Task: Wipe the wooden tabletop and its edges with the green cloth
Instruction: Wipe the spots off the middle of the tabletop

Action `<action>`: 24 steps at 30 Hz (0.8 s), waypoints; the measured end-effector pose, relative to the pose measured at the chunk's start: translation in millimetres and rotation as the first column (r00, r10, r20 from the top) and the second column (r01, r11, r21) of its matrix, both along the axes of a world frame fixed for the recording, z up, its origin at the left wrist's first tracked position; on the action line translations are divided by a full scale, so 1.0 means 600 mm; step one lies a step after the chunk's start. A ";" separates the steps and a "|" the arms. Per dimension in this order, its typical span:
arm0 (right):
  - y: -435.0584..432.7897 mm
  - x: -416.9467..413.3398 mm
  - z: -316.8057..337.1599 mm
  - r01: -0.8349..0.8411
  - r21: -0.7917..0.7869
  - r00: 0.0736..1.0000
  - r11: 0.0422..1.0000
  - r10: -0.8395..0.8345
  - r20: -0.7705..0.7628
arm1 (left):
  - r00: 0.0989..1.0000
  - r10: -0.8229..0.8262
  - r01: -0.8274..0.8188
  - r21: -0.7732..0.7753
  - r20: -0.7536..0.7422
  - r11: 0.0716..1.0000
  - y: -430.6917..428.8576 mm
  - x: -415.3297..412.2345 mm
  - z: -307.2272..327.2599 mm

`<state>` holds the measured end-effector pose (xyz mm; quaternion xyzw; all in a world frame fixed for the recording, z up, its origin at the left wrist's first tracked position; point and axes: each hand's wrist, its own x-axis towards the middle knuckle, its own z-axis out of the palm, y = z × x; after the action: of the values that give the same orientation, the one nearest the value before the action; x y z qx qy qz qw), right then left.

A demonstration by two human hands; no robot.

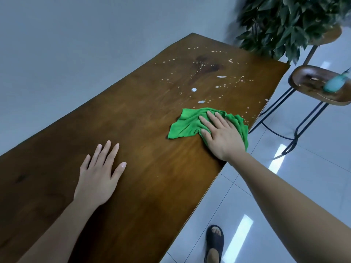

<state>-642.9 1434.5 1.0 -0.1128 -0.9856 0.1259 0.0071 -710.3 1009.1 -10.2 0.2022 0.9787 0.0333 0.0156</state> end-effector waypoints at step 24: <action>0.188 -0.198 0.010 -0.193 0.048 0.976 0.980 0.187 0.112 | 0.973 0.222 -0.223 0.012 0.070 0.975 0.156 -0.026 0.010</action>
<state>-761.7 1547.6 6.7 -0.0242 -0.9941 0.0908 -0.0545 -726.0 1102.7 -4.4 0.0901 0.9937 0.0512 0.0431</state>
